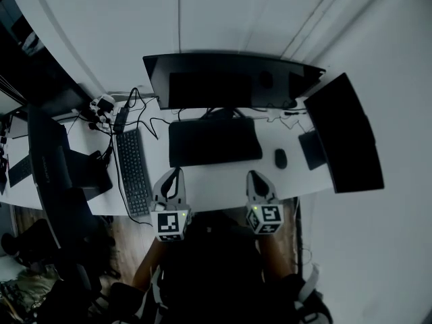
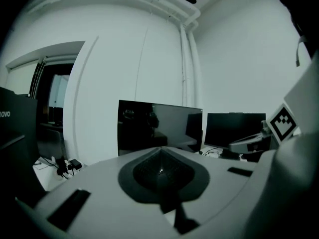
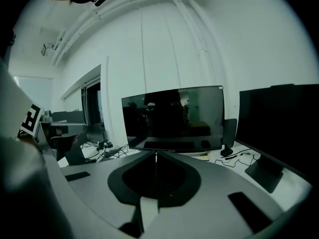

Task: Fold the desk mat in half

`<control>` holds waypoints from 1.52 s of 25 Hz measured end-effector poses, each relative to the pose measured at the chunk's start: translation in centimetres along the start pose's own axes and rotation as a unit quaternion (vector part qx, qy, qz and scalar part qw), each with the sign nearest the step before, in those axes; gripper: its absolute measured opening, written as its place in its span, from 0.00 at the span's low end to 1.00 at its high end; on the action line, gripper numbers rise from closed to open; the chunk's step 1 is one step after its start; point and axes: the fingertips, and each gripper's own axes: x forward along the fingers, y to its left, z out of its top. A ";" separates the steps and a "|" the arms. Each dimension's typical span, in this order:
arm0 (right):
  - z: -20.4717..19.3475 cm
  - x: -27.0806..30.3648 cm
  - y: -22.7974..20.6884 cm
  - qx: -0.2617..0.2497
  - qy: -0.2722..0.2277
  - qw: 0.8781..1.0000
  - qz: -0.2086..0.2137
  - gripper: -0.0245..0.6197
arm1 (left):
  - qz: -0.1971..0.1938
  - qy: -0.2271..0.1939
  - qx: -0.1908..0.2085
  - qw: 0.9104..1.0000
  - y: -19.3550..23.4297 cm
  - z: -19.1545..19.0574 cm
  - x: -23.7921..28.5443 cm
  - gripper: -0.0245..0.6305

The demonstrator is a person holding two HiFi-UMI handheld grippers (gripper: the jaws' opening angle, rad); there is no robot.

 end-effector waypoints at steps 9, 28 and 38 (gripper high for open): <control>2.6 -4.8 -0.2 -0.030 -0.038 0.998 0.035 0.06 | 0.016 -0.033 -0.006 0.999 -3.7 2.1 -2.2 0.05; 3.0 -8.4 -0.8 -0.021 -0.035 0.994 0.104 0.05 | 0.051 -0.038 -0.013 0.998 -9.8 2.9 -4.0 0.05; 2.7 -8.6 -0.8 -0.016 -0.033 0.993 0.113 0.05 | 0.052 -0.035 -0.020 0.998 -10.7 2.7 -4.0 0.05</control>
